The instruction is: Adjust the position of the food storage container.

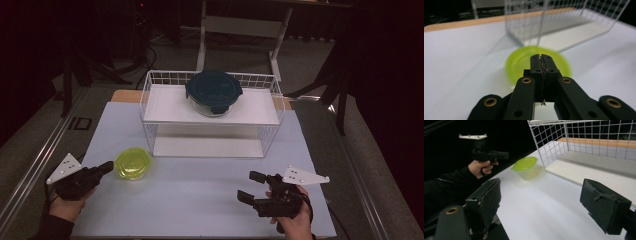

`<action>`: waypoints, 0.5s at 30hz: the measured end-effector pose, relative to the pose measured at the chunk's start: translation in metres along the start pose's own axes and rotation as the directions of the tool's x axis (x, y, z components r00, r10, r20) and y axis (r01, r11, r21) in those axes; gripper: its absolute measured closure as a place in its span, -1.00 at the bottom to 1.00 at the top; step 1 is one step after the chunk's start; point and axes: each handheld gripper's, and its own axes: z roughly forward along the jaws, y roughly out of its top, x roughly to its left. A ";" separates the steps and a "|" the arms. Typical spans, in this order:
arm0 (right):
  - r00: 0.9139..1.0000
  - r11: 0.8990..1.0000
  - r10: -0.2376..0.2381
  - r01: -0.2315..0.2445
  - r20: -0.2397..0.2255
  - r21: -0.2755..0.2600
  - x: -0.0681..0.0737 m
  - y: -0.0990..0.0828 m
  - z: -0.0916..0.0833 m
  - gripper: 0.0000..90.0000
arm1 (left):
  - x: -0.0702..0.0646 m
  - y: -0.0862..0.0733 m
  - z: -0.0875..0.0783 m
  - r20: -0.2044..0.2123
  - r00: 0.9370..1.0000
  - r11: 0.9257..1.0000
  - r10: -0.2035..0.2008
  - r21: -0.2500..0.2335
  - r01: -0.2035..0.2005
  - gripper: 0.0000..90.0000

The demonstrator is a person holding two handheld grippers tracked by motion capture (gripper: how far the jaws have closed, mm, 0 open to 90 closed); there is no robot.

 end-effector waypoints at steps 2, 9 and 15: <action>1.000 1.000 -0.002 0.002 0.002 0.000 0.000 0.000 0.000 -0.63 | 0.006 -0.006 0.002 -0.028 0.999 1.000 0.022 0.021 -0.021 0.98; 1.000 1.000 0.009 -0.009 -0.008 -0.004 -0.002 0.000 0.001 -0.63 | 0.023 -0.017 0.018 -0.078 0.997 0.998 0.023 0.066 -0.018 0.99; 1.000 1.000 0.011 -0.011 -0.013 0.003 -0.003 -0.001 0.002 -0.63 | 0.035 -0.022 0.034 -0.055 0.998 0.996 -0.016 0.084 0.020 0.99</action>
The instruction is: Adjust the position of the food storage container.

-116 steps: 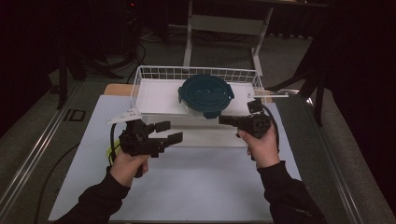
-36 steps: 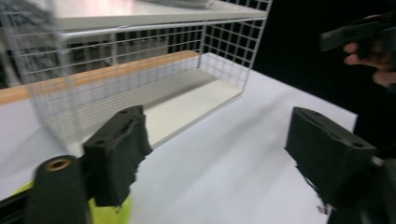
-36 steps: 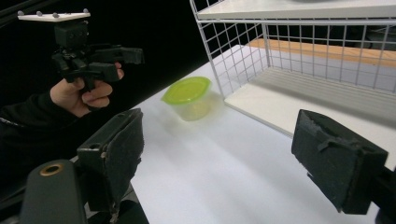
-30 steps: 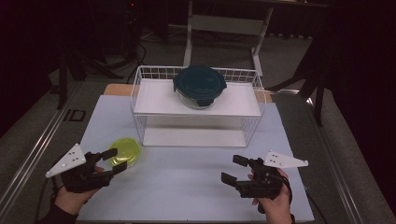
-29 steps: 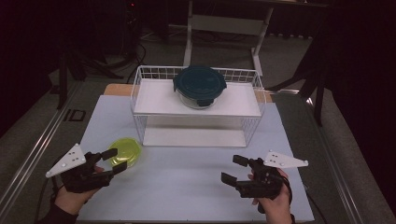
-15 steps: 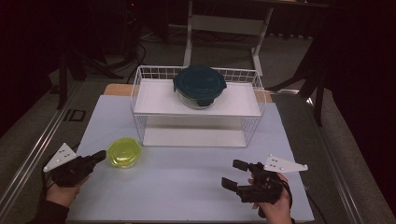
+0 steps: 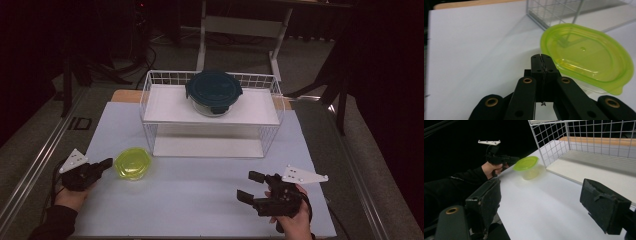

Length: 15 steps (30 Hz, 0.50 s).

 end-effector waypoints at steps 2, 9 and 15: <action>1.000 1.000 -0.002 0.002 0.002 0.002 -0.001 0.000 -0.001 -0.63 | -0.001 0.000 0.001 0.004 1.000 1.000 0.004 0.006 -0.004 0.99; 1.000 1.000 0.011 -0.011 0.005 0.001 -0.003 -0.001 -0.001 -0.63 | -0.008 0.000 -0.004 0.042 0.999 0.999 0.029 0.020 -0.030 0.99; 1.000 1.000 0.011 -0.011 0.002 0.003 -0.002 -0.001 0.000 -0.63 | -0.023 -0.002 -0.006 0.080 0.995 0.997 0.060 0.037 -0.063 0.99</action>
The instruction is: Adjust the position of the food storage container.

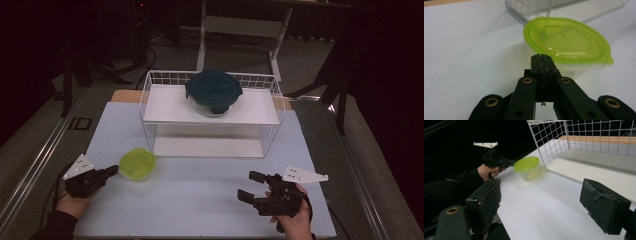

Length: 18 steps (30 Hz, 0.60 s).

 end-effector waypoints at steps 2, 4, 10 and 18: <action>1.000 1.000 0.000 0.000 0.000 0.000 0.000 0.000 0.000 -0.63 | -0.006 0.000 0.000 0.025 1.000 1.000 0.014 0.001 -0.014 0.99; 1.000 1.000 0.007 -0.007 0.001 -0.003 -0.001 0.000 0.000 -0.63 | -0.012 0.000 0.000 0.045 0.998 0.999 0.035 0.005 -0.035 0.99; 1.000 1.000 0.007 -0.007 -0.001 -0.003 -0.001 -0.001 0.000 -0.63 | -0.007 -0.004 0.007 0.024 1.000 0.999 0.006 0.033 -0.007 0.99; 1.000 1.000 0.015 -0.015 -0.002 -0.003 -0.003 -0.001 0.000 -0.63 | 0.006 -0.008 0.023 -0.017 0.999 0.996 -0.046 0.077 0.047 0.99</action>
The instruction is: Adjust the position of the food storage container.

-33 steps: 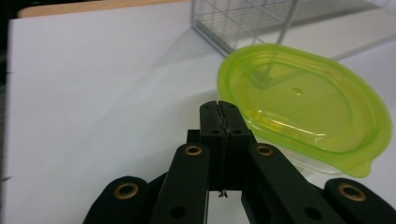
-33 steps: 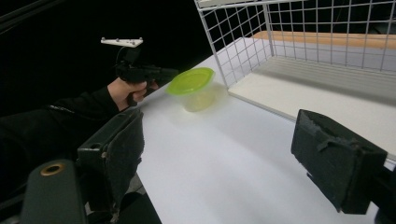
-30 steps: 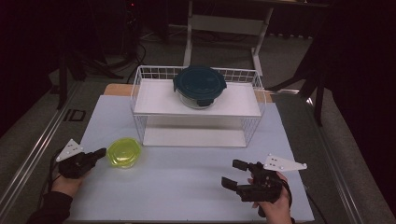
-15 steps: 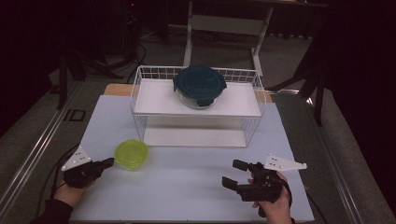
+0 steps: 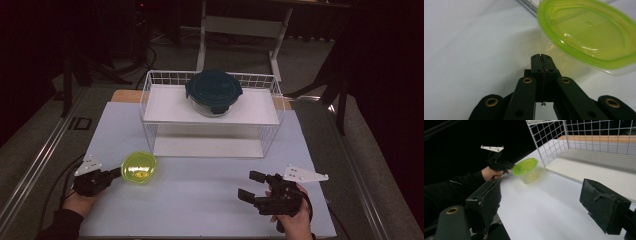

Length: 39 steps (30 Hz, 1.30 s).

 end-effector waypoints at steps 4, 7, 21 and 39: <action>1.000 1.000 0.001 -0.001 0.000 0.003 -0.001 -0.001 0.001 -0.63 | 0.001 0.001 0.008 0.030 1.000 1.000 0.004 0.000 -0.004 0.99; 1.000 1.000 0.005 -0.005 0.003 0.000 -0.002 -0.001 0.000 -0.63 | -0.002 0.004 0.011 0.053 0.999 1.000 0.010 0.010 -0.010 0.99; 1.000 1.000 0.001 -0.001 0.007 0.003 0.000 -0.002 0.000 -0.63 | -0.037 0.012 0.025 0.156 0.985 0.994 0.079 0.061 -0.090 0.99; 1.000 1.000 0.009 -0.009 0.002 -0.004 -0.002 -0.002 -0.001 -0.63 | -0.027 0.031 0.047 0.108 0.993 0.997 0.056 0.045 -0.061 0.99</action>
